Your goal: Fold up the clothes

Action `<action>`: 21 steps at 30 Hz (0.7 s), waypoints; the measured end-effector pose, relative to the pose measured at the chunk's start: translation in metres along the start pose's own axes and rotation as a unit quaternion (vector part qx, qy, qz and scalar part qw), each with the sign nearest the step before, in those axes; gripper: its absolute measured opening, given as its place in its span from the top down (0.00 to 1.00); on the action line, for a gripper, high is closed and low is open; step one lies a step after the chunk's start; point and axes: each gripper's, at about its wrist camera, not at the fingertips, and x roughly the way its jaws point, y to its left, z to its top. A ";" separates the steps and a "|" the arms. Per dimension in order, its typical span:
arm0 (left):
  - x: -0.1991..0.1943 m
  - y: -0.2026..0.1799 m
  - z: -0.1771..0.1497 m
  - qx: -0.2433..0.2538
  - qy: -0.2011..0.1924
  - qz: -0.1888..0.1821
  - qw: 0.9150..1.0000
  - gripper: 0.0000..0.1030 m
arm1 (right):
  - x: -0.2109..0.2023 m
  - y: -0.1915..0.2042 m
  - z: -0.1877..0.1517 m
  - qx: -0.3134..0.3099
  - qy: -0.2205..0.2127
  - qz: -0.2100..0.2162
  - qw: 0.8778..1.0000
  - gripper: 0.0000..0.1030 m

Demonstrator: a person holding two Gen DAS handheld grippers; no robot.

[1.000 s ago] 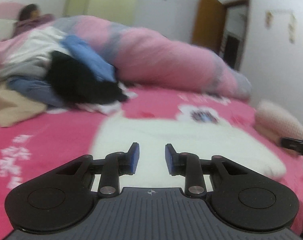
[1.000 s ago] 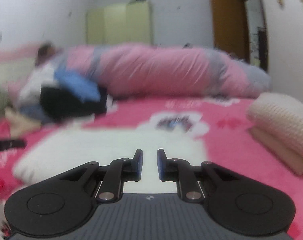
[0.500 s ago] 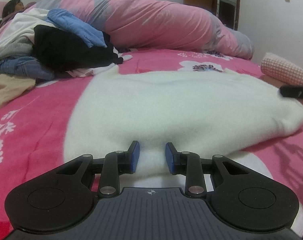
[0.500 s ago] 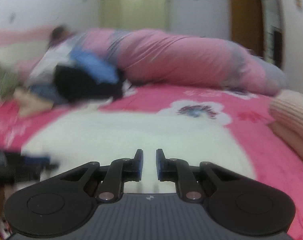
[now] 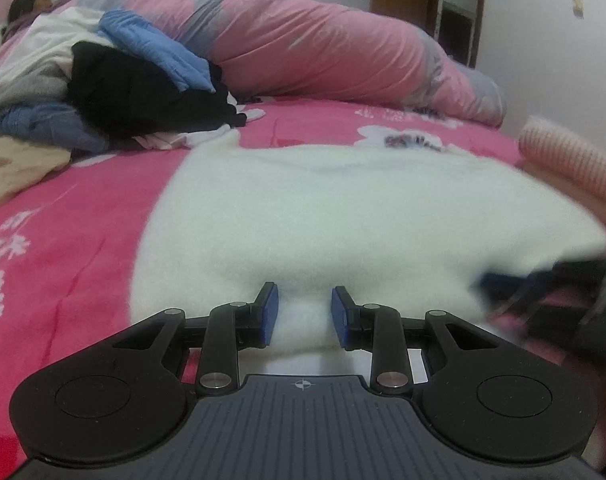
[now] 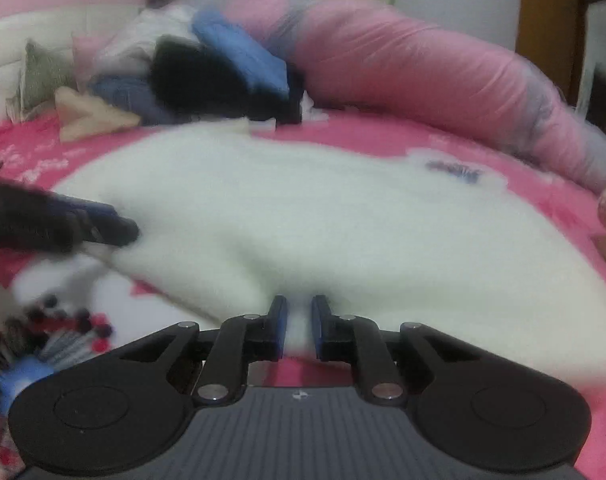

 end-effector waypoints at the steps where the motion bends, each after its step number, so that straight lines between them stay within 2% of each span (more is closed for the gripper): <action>1: -0.008 0.001 0.002 -0.001 -0.013 0.000 1.000 0.71 | -0.002 -0.002 0.000 0.005 0.002 0.002 1.000 0.86; 4: -0.029 -0.003 0.015 0.019 -0.067 -0.003 0.998 0.67 | -0.002 -0.009 0.004 0.032 0.010 0.014 0.999 0.86; 6: -0.028 -0.011 0.026 0.038 -0.082 -0.005 0.996 0.66 | -0.008 -0.010 0.002 0.045 0.005 0.022 0.999 0.86; 8: -0.017 -0.020 0.035 0.056 -0.082 -0.005 0.995 0.63 | -0.014 -0.012 -0.001 0.058 0.001 0.029 0.998 0.86; 9: -0.009 -0.024 0.037 0.062 -0.075 -0.007 0.995 0.58 | -0.016 -0.012 -0.003 0.061 0.000 0.031 0.998 0.86; 12: 0.035 -0.018 0.019 0.040 -0.018 -0.016 0.999 0.55 | -0.024 -0.019 -0.007 0.073 0.000 0.038 0.997 0.86; 16: 0.037 -0.007 0.011 0.004 -0.030 -0.038 0.999 0.54 | -0.029 -0.030 0.007 0.100 0.026 0.053 0.993 0.86; 18: 0.036 -0.005 0.011 0.004 -0.030 -0.041 0.999 0.54 | -0.040 -0.034 0.023 0.096 0.005 0.035 0.995 0.85; 21: 0.035 -0.007 0.007 0.009 -0.038 -0.037 0.999 0.54 | -0.056 -0.038 0.047 0.066 -0.051 -0.030 0.996 0.85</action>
